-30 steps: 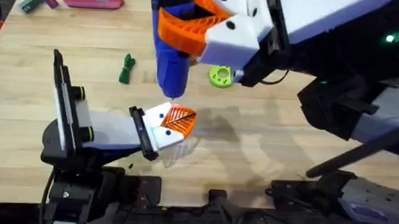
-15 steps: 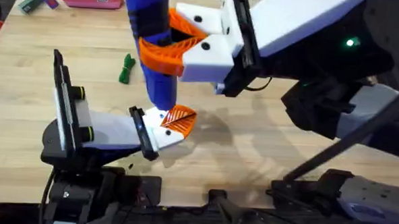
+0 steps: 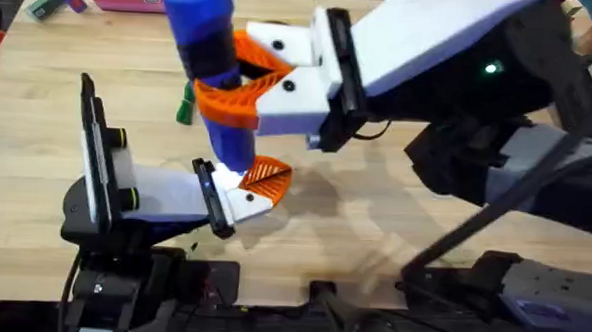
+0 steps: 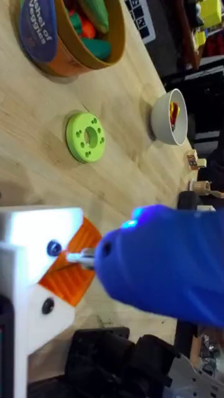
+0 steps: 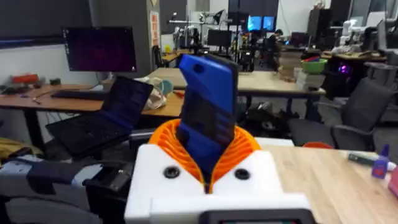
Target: Pick up the gripper from the table and insert it into the empty holder that is missing its gripper. Then pick up a screw, insert it into the mounting hole, and use the screwdriver to tighten it. Finally, clean up the table by picking up the vegetable and placing it into the bucket.
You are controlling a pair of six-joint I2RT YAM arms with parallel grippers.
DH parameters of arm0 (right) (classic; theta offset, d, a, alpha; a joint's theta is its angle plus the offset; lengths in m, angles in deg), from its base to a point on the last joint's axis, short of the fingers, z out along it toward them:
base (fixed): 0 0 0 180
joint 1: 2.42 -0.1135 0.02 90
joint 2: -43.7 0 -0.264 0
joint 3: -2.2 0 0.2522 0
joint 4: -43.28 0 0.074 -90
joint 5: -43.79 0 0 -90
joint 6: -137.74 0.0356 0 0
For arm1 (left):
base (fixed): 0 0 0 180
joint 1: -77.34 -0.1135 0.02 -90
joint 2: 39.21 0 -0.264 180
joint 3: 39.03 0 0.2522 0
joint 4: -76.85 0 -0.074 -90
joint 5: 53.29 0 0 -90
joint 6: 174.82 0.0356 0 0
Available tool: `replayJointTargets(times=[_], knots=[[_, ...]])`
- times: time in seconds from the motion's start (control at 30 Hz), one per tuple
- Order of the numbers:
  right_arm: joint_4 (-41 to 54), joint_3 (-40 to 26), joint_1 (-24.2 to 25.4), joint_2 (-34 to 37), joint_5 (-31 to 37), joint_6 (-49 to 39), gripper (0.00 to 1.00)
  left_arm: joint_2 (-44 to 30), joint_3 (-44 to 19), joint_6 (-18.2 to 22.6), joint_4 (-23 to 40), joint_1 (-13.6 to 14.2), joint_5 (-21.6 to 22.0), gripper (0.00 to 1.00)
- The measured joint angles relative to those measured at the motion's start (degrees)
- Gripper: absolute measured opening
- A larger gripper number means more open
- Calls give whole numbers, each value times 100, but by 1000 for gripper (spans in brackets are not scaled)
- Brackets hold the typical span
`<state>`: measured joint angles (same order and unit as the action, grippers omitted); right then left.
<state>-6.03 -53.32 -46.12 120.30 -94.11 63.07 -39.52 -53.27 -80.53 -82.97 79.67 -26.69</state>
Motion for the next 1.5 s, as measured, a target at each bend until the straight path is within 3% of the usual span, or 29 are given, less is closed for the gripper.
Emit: replayJointTargets(times=[1.5], knots=[[-165, -42, -18, 299, -26, -61, 24, 0, 0, 0, 0, 0, -2, 6]])
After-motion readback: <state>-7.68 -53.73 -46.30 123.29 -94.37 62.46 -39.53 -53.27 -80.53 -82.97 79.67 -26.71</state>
